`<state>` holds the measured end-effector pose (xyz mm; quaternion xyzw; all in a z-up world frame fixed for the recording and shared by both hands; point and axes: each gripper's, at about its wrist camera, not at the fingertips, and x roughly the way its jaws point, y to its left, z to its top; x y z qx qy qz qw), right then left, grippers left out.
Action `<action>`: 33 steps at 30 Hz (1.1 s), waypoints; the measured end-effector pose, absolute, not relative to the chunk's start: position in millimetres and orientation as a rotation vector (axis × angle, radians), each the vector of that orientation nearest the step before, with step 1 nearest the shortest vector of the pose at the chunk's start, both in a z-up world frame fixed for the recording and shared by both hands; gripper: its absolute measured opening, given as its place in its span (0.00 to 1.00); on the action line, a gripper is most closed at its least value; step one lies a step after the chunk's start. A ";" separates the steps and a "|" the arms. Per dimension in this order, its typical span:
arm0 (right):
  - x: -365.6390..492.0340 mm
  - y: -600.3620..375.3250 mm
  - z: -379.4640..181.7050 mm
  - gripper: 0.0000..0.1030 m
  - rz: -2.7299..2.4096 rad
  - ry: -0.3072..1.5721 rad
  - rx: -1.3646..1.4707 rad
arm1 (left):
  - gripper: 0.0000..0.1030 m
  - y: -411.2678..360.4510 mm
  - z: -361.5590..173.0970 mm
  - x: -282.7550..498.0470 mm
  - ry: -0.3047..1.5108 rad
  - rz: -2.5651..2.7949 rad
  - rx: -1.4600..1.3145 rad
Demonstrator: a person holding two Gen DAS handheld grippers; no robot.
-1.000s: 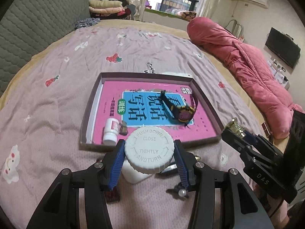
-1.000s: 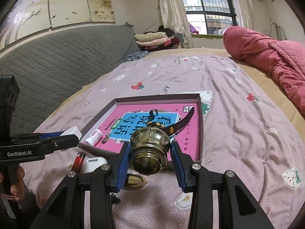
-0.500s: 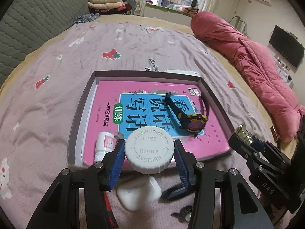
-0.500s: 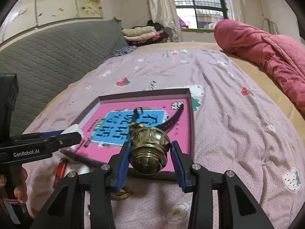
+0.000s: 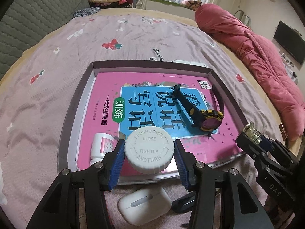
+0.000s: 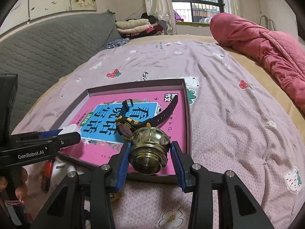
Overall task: Organize rigid objects
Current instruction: 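Carry white cap with left tool over tray while right tool carries brass fitting there, then lower and release brass fitting beside watch with right tool while left tool releases cap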
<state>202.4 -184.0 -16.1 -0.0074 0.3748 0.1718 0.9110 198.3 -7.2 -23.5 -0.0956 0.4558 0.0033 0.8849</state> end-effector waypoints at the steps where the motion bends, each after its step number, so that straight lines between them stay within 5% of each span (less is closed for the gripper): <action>1: 203.2 -183.6 -17.1 0.41 0.350 0.775 -0.019 | 0.50 -7.6 -24.6 198.7 0.950 0.009 -0.193; 33: 209.4 -179.7 -28.8 0.42 0.327 0.808 -0.045 | 0.50 -11.8 -44.7 203.6 0.998 0.034 -0.153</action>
